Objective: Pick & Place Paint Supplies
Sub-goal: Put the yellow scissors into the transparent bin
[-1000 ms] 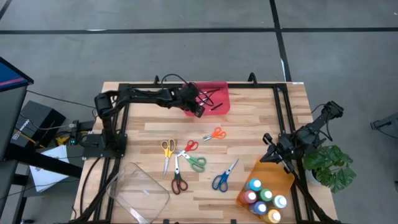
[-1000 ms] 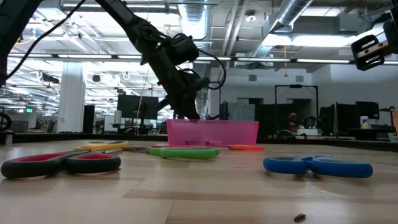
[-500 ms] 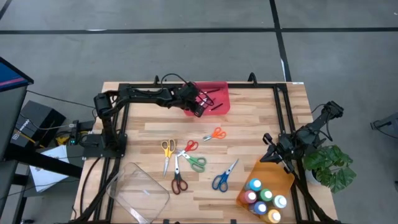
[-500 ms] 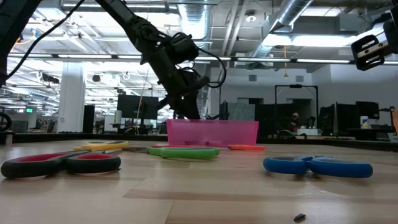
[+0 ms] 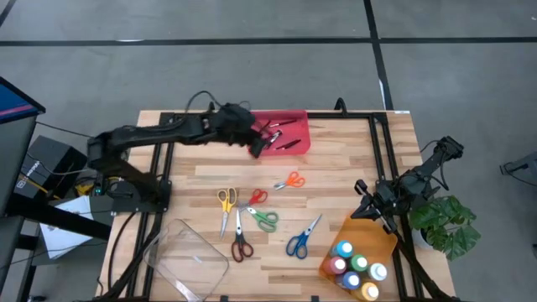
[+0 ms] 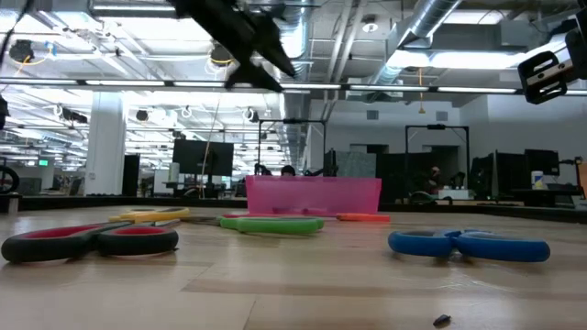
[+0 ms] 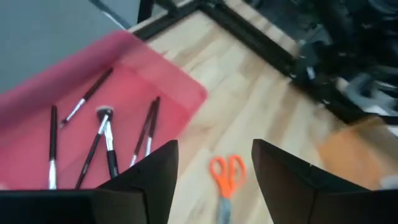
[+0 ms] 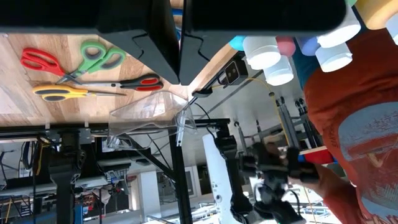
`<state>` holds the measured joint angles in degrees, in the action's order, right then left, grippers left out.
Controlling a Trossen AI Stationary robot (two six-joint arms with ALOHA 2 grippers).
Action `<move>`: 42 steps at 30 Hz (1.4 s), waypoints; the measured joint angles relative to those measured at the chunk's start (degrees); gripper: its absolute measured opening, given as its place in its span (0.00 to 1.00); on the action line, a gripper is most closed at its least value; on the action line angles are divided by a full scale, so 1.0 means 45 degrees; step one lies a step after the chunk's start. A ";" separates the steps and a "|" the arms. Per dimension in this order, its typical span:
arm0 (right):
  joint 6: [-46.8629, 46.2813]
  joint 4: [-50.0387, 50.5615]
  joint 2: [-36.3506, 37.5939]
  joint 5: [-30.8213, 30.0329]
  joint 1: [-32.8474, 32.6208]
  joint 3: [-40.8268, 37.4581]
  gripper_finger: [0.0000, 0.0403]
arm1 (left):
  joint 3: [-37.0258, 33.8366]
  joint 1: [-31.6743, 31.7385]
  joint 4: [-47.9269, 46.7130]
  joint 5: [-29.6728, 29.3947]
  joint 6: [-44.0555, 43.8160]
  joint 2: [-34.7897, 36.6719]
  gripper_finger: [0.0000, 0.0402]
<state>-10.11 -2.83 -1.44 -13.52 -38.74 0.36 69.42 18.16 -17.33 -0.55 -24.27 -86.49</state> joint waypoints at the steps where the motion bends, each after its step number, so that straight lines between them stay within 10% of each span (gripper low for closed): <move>1: 0.0000 0.0000 -0.0002 0.0000 0.0005 -0.0001 0.02 | 0.0003 -0.0223 -0.0641 -0.0018 -0.0001 0.0486 0.50; 17: 0.0000 -0.0003 0.0012 0.0000 0.0000 -0.0004 0.02 | -0.0021 -0.4116 -1.1358 -0.3867 -0.8899 0.2439 0.47; 31: 0.0001 0.0000 -0.0002 0.0000 0.0000 -0.0002 0.02 | -0.0314 -0.3948 -1.0822 -0.2063 -1.0180 -0.0813 0.63; 42: 0.0000 0.0000 0.0003 0.0000 0.0000 0.0000 0.02 | -0.5234 -0.3951 -0.6100 -0.0899 -1.2215 0.0896 0.62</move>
<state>-10.11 -2.83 -1.43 -13.52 -38.74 0.35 45.86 0.38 -44.78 -4.59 -79.23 -82.46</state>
